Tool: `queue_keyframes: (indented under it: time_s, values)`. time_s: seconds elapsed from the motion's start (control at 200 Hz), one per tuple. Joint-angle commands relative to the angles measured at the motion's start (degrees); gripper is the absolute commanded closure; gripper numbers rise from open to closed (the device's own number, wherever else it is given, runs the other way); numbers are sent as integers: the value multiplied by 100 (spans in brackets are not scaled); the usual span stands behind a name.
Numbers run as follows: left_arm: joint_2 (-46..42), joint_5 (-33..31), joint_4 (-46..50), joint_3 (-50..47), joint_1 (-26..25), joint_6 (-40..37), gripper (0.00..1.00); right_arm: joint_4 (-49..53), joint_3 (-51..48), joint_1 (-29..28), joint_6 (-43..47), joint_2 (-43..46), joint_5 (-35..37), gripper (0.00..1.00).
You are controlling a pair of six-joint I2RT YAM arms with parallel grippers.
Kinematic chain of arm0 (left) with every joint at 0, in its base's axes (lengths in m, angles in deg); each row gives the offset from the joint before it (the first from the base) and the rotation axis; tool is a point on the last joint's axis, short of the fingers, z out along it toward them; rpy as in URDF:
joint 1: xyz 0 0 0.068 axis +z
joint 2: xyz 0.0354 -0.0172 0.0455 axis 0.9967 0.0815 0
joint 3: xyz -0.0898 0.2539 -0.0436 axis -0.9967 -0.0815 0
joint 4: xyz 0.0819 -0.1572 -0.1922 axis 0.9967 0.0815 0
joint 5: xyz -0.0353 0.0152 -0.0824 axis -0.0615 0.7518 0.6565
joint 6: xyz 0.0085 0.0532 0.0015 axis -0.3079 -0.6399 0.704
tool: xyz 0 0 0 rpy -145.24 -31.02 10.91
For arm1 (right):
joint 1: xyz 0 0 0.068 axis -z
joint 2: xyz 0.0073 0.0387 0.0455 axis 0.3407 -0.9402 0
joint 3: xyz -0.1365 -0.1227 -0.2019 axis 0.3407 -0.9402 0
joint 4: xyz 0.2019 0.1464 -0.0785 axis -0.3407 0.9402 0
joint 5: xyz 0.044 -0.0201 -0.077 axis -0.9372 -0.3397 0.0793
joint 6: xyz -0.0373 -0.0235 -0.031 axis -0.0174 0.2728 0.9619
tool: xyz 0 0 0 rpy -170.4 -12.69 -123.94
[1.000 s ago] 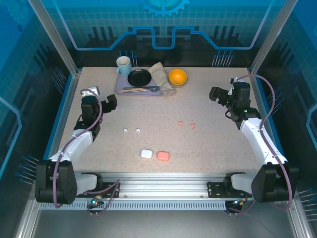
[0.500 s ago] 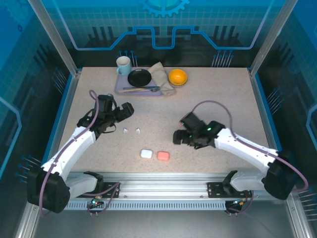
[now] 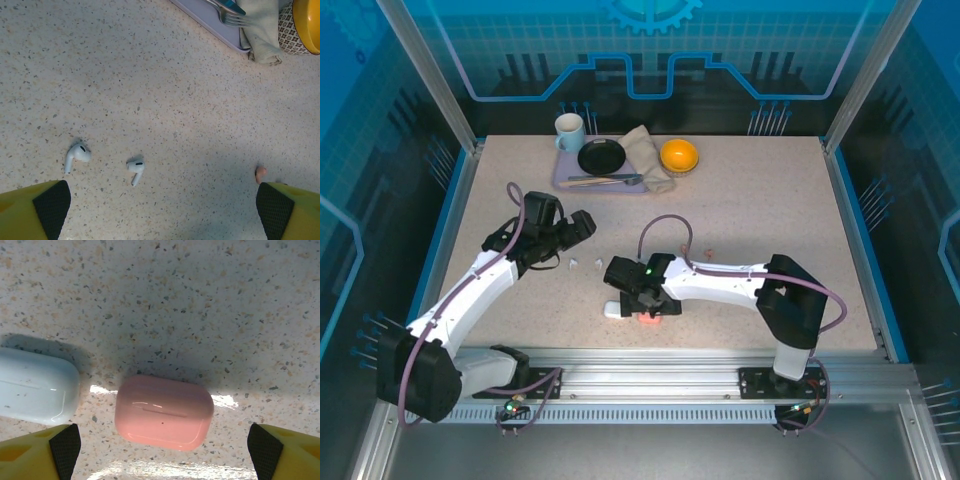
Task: Insert wireless bluetooth earbuds into charging case
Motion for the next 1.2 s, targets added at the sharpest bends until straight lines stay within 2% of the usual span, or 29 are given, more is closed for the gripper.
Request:
queue_keyframes:
  time_s: [0.0,0.3,0.62,1.196]
  values:
    - [-99,-88,192,134,-36,-28,1,144,37,-25,-131,-80,143,10]
    - [-146,-34,149,125,-38,-82,1,-390,-462,126,-230,-4,-94,11]
    - [-205,-47,147,81,-38,-70,1,-606,-468,226,-300,-231,-207,12]
    - [-243,-52,87,-5,-38,-50,1,-884,-723,269,-697,-424,-464,21]
